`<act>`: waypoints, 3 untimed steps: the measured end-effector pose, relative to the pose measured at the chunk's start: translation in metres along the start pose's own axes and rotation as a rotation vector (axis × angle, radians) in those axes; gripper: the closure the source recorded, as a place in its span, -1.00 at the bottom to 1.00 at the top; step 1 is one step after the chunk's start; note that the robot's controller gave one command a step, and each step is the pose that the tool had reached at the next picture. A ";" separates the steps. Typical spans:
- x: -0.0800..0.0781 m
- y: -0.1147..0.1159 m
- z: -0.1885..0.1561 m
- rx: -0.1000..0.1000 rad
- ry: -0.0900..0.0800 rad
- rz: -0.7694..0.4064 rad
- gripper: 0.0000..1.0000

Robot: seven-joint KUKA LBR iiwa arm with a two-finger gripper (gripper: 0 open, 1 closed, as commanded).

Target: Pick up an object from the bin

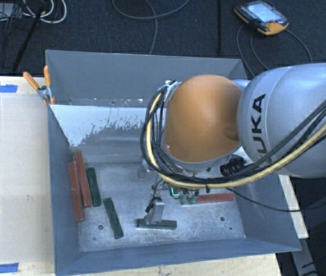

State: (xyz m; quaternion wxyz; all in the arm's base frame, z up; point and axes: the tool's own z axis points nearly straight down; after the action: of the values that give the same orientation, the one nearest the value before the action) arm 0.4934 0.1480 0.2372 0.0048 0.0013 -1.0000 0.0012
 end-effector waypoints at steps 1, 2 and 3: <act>-0.002 -0.001 -0.004 -0.002 -0.008 0.004 -1.00; 0.007 -0.023 0.062 -0.003 -0.012 0.002 -1.00; 0.012 -0.061 0.078 -0.001 -0.005 0.001 -1.00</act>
Offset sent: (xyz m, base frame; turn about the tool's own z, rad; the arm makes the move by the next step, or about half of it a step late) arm -0.0242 -0.0591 -0.1672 0.0032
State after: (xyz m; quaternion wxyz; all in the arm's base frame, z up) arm 0.4807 0.0865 0.1591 0.0024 0.0009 -1.0000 0.0004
